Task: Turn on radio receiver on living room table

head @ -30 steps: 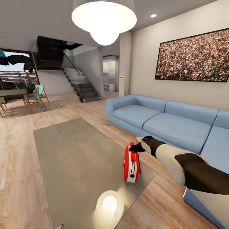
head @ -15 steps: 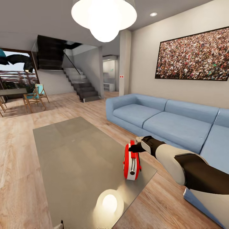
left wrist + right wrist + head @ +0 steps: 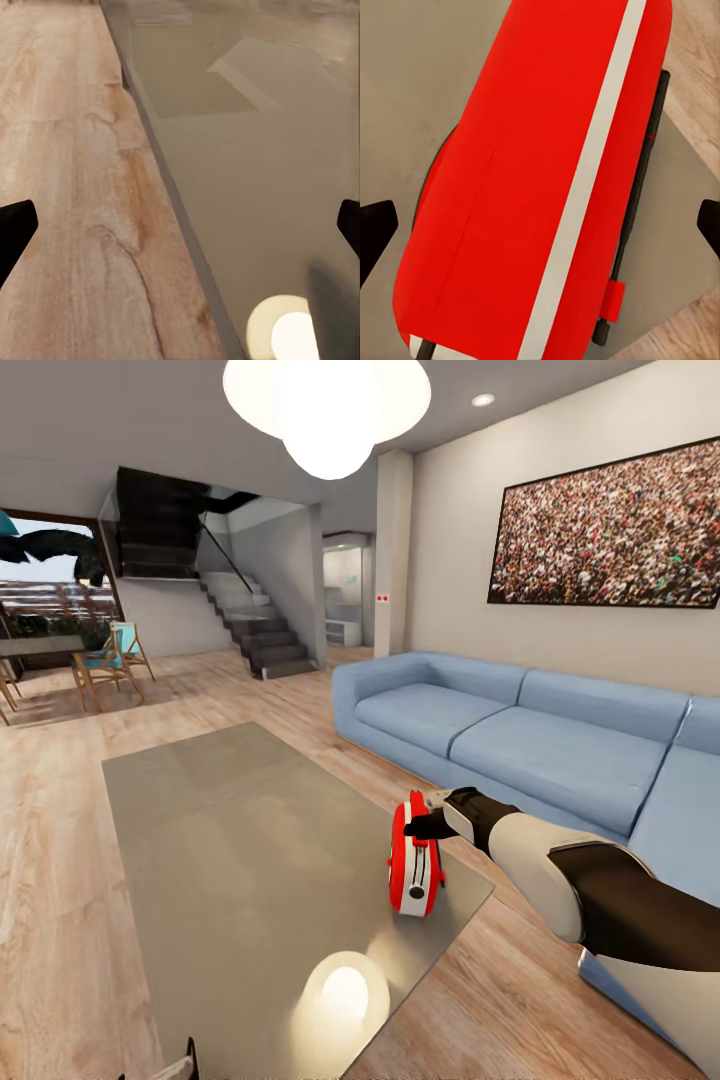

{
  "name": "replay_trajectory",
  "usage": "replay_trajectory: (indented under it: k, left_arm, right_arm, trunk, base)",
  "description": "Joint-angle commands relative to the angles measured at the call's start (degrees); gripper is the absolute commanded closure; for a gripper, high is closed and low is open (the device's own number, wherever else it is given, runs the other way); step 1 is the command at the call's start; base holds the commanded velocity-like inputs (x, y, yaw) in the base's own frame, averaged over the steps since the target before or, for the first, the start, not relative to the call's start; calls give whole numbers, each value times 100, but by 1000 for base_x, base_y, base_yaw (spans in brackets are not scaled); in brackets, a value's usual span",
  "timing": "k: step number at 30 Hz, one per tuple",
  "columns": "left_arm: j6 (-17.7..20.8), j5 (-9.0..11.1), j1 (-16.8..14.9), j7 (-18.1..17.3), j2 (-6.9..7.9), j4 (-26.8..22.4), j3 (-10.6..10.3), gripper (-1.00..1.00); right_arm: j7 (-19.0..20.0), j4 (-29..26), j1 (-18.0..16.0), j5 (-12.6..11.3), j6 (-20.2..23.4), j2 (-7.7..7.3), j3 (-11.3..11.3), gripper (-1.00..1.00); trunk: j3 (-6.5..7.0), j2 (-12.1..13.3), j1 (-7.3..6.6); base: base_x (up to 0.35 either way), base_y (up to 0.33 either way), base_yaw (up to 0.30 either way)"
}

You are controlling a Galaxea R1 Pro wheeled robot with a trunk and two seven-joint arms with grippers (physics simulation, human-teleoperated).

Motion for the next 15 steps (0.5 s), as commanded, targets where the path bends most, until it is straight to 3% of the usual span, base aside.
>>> replay_trajectory:
  k: [1,15]
  left_arm:
    - [2751,34,0,0,0,3,13,-100]
    - [2750,42,0,0,-2,2,13,-100]
  right_arm:
    - [0,0,1,0,0,0,0,-100]
    - [1,0,-1,-4,0,9,0,-100]
  trunk:
    - [0,0,0]
    - [0,0,0]
  base:
    - [0,0,0]
    - [0,0,0]
